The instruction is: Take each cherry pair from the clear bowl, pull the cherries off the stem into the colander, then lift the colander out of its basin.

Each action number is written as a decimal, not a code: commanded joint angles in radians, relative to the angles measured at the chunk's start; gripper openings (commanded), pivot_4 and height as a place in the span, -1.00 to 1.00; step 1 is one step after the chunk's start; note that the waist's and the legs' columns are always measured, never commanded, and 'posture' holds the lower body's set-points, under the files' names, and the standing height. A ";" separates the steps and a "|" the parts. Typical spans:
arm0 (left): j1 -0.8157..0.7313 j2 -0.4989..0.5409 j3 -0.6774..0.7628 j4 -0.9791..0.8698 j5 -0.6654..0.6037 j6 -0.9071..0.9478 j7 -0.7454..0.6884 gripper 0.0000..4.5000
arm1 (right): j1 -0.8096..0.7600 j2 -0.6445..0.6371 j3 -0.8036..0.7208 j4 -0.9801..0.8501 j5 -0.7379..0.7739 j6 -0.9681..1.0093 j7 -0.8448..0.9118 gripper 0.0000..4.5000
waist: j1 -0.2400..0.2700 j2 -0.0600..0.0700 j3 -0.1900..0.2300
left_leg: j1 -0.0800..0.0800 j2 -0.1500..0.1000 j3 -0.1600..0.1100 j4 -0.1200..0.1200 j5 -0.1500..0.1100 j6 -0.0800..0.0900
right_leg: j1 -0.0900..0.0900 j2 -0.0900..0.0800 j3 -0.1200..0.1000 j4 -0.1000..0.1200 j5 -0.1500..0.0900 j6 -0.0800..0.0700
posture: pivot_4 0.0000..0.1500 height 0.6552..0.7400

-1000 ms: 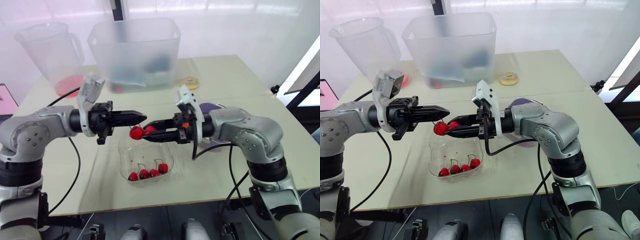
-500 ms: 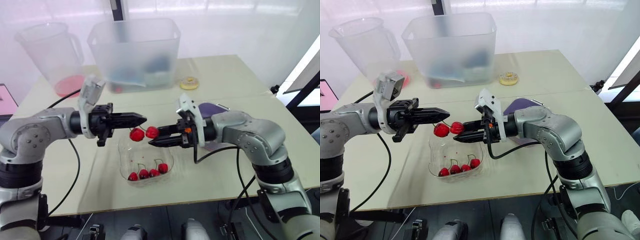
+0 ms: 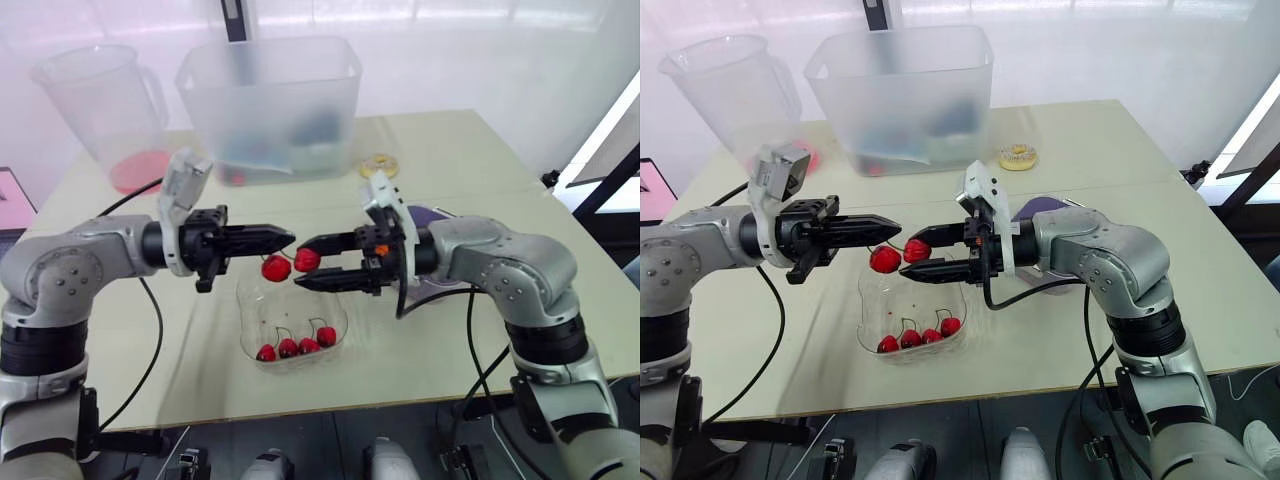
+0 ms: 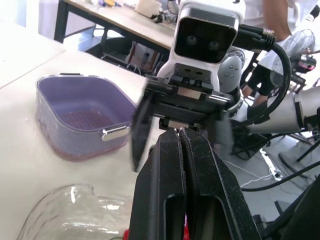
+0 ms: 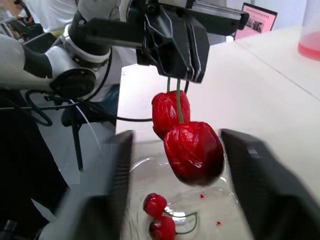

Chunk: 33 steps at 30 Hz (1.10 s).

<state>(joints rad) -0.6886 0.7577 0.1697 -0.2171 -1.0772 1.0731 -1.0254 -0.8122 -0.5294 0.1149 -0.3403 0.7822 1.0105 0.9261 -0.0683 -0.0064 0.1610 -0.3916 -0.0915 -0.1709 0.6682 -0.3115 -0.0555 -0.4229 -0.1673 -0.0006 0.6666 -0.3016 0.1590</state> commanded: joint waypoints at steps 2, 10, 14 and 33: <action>-0.017 0.001 0.002 -0.014 0.002 -0.023 -0.009 -1.00 | -0.021 0.007 -0.001 -0.029 0.012 -0.002 -0.010 0.42 | 0.000 0.000 0.000 | 0.000 0.000 0.000 0.000 0.000 0.000 | 0.000 0.000 0.000 0.000 0.000 0.000 | 1.00 1.00; -0.011 0.003 0.002 -0.018 0.006 -0.031 -0.012 -1.00 | -0.038 0.026 0.039 0.017 -0.036 -0.033 -0.021 0.42 | -0.001 0.000 0.000 | 0.000 0.000 0.000 0.000 0.000 0.000 | 0.000 0.000 0.000 0.000 0.000 0.000 | 1.00 1.00; -0.007 0.004 0.001 -0.022 0.010 -0.036 -0.015 -1.00 | -0.045 0.042 0.038 0.028 -0.033 -0.035 -0.018 -0.19 | 0.000 0.000 0.000 | 0.000 0.000 0.000 0.000 0.000 0.000 | 0.000 0.000 0.000 0.000 0.000 0.000 | 1.00 1.00; 0.001 0.021 0.003 -0.019 0.032 -0.044 -0.042 -1.00 | -0.019 -0.009 0.035 -0.014 0.010 0.015 0.007 -0.82 | 0.000 0.000 0.000 | 0.000 0.000 0.000 0.000 0.000 0.000 | 0.000 0.000 0.000 0.000 0.000 0.000 | 1.00 1.00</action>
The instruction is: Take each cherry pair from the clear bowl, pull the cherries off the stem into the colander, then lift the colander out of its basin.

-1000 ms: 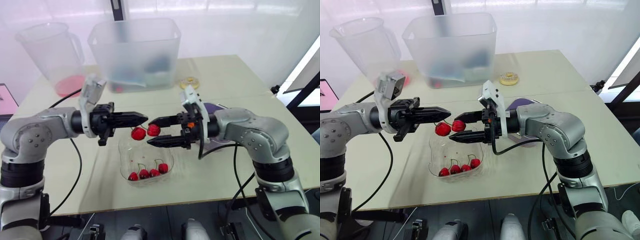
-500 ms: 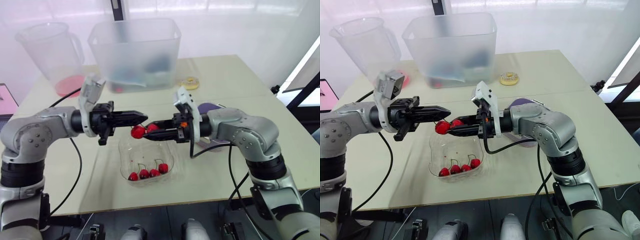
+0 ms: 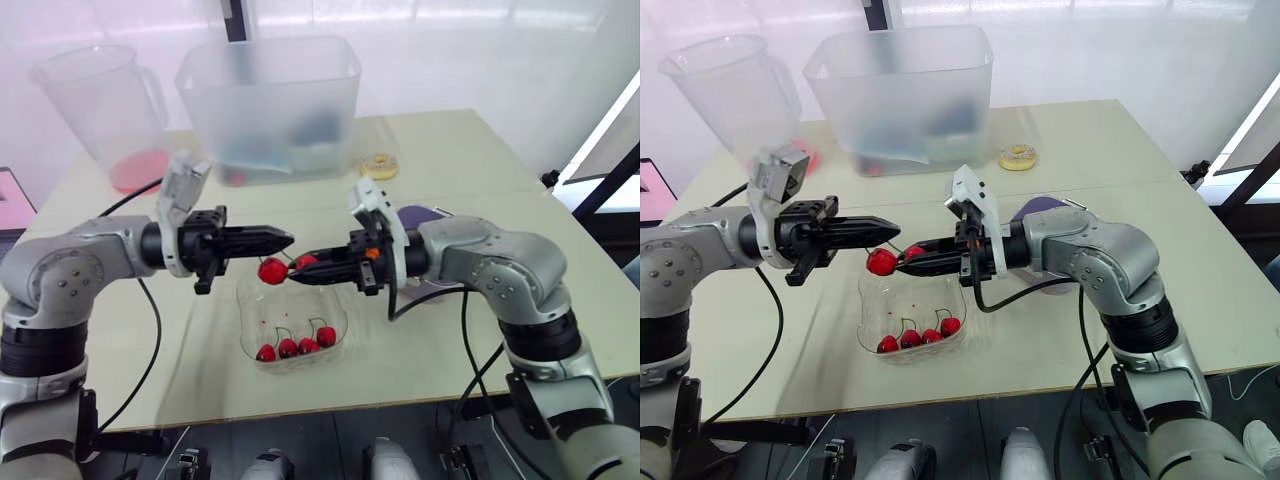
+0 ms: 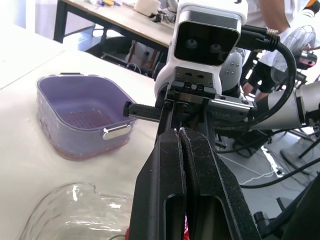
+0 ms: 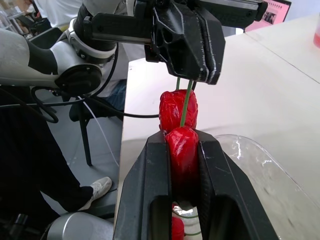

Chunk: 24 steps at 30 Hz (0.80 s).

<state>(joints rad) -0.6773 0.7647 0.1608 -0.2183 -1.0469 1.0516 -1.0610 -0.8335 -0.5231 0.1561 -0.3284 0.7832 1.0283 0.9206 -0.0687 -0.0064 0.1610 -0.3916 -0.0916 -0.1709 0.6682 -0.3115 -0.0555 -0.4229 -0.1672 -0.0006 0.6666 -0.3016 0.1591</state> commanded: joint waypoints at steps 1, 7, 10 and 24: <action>-0.011 0.013 0.012 -0.017 0.002 -0.022 -0.006 -1.00 | 0.004 -0.019 -0.004 -0.024 0.006 -0.004 0.014 -0.82 | 0.000 0.000 0.000 | 0.000 0.000 0.000 0.000 0.000 0.000 | 0.000 0.000 0.000 0.000 0.000 0.000 | 1.00 1.00; -0.016 0.008 0.009 -0.015 0.001 -0.026 -0.003 -1.00 | 0.076 -0.067 -0.021 0.023 -0.016 -0.032 0.042 -0.82 | 0.002 0.000 0.000 | 0.000 0.000 0.000 0.000 0.000 0.000 | 0.000 0.000 0.000 0.000 0.000 0.000 | 1.00 1.00; -0.019 0.001 0.005 -0.008 0.004 -0.033 0.000 -1.00 | 0.102 -0.105 -0.014 0.051 -0.046 -0.069 0.077 -0.82 | 0.004 0.000 0.000 | 0.000 0.000 0.000 0.000 0.000 0.000 | 0.001 0.000 0.000 0.000 0.000 0.000 | 1.00 1.00; -0.002 -0.012 0.019 -0.026 -0.006 -0.038 0.027 -1.00 | -0.066 -0.355 -0.087 0.388 -0.233 -0.247 0.214 -0.82 | 0.012 0.000 0.000 | 0.000 -0.001 0.003 0.001 0.000 0.000 | 0.001 0.000 0.000 -0.002 0.000 0.000 | 1.00 1.00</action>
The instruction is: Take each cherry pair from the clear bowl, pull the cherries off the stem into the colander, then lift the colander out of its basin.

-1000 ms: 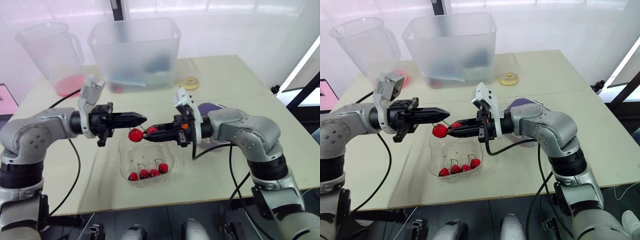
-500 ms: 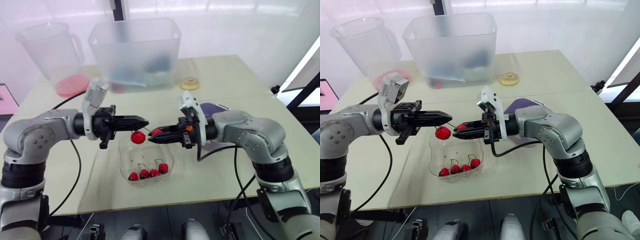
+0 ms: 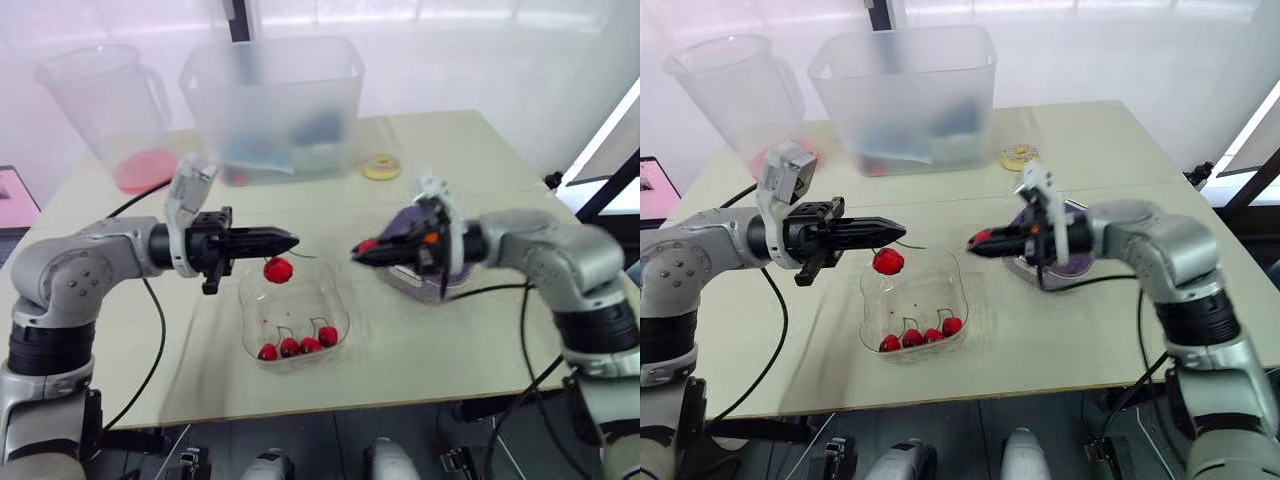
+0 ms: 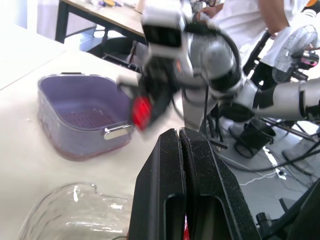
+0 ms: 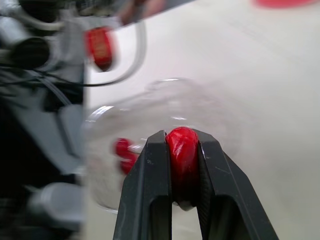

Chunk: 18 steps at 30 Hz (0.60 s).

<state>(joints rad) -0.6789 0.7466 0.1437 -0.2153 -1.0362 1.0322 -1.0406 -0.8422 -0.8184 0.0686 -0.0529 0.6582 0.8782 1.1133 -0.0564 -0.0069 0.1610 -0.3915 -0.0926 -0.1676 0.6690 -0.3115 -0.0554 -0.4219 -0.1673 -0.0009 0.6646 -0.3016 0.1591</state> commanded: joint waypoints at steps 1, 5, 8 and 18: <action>0.001 0.003 0.038 -0.032 -0.018 -0.020 0.011 -1.00 | -0.080 -0.087 0.016 0.180 -0.164 -0.140 0.025 -0.82 | 0.000 0.000 0.000 | 0.000 0.000 0.000 0.000 0.000 0.000 | 0.000 0.000 0.000 0.000 0.000 0.000 | 1.00 1.00; 0.005 -0.006 0.041 -0.038 -0.018 -0.028 0.021 -1.00 | -0.117 -0.123 0.089 0.351 -0.332 -0.282 0.039 -0.82 | 0.003 0.000 0.000 | 0.000 0.000 0.001 0.000 0.000 0.000 | 0.000 0.000 0.000 0.000 0.000 0.000 | 1.00 1.00; 0.006 -0.009 0.040 -0.038 -0.015 -0.037 0.024 -1.00 | -0.110 -0.100 0.119 0.419 -0.398 -0.356 0.066 -0.66 | -0.005 0.000 0.000 | 0.000 0.000 0.002 0.000 0.000 0.000 | -0.001 0.000 0.000 0.000 0.000 0.000 | 1.00 1.00; -0.008 -0.017 0.036 -0.034 -0.011 -0.059 0.034 -1.00 | -0.109 -0.061 0.087 0.393 -0.430 -0.355 0.095 0.98 | -0.009 0.000 0.000 | 0.000 0.000 0.001 -0.001 0.000 0.000 | -0.001 0.000 0.000 0.000 0.000 0.000 | 1.00 1.00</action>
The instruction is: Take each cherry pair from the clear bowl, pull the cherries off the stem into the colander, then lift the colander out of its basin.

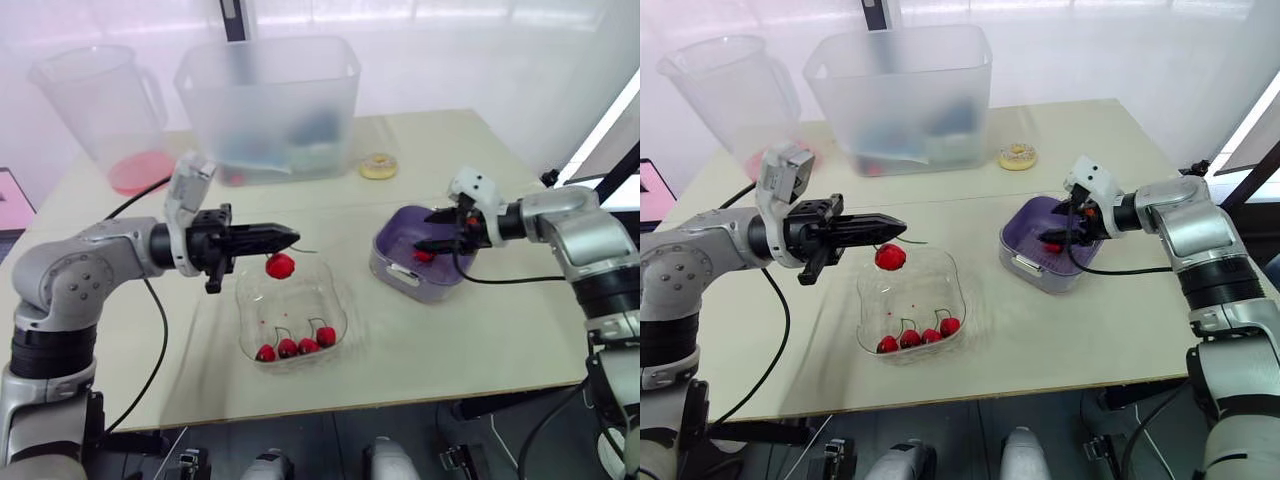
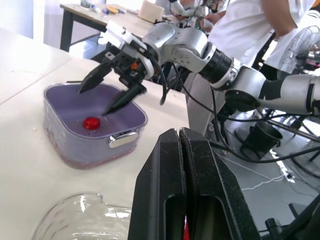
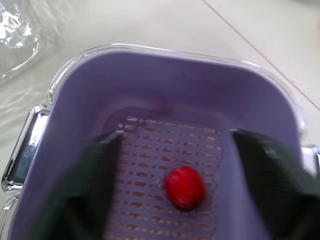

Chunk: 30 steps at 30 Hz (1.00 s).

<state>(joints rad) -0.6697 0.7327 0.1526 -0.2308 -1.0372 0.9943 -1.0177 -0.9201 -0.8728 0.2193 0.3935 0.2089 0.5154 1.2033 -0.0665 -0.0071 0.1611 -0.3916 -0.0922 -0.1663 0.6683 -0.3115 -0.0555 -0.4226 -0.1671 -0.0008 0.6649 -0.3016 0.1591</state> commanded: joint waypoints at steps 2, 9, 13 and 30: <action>-0.018 -0.007 0.028 -0.014 -0.007 -0.027 0.017 -1.00 | -0.045 -0.011 -0.099 -0.092 0.053 0.044 0.013 0.98 | 0.001 0.000 0.000 | 0.000 0.000 0.000 0.000 0.000 0.000 | 0.000 0.000 0.000 0.000 0.000 0.000 | 1.00 1.00; -0.047 -0.051 0.041 -0.003 -0.050 -0.012 0.051 -1.00 | -0.007 0.036 -0.201 -0.434 0.314 0.276 0.056 0.98 | 0.000 0.000 0.000 | 0.000 0.000 0.000 0.000 0.000 0.000 | 0.000 0.000 0.000 0.000 0.000 0.000 | 1.00 1.00; -0.047 -0.058 0.030 -0.011 -0.059 -0.003 0.051 -1.00 | 0.046 0.130 -0.200 -0.601 0.439 0.412 -0.019 0.98 | -0.001 0.000 0.000 | 0.000 0.001 -0.001 0.000 0.000 0.000 | 0.001 0.000 0.000 0.001 0.000 0.000 | 1.00 1.00; -0.057 -0.073 0.023 -0.022 -0.071 0.007 0.070 -1.00 | 0.035 0.487 -0.168 -0.670 0.600 0.576 -0.319 0.39 | -0.001 0.000 0.000 | 0.000 0.001 -0.005 0.001 0.000 0.000 | 0.001 -0.001 0.000 0.001 0.000 0.000 | 1.00 1.00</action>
<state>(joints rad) -0.7202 0.6510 0.1570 -0.2205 -1.0827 1.0002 -0.9512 -0.8700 -0.3843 0.0693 -0.2372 0.7721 1.0825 0.8839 -0.0676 -0.0072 0.1610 -0.3916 -0.0911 -0.1715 0.6697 -0.3115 -0.0555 -0.4217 -0.1680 -0.0009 0.6663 -0.3016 0.1591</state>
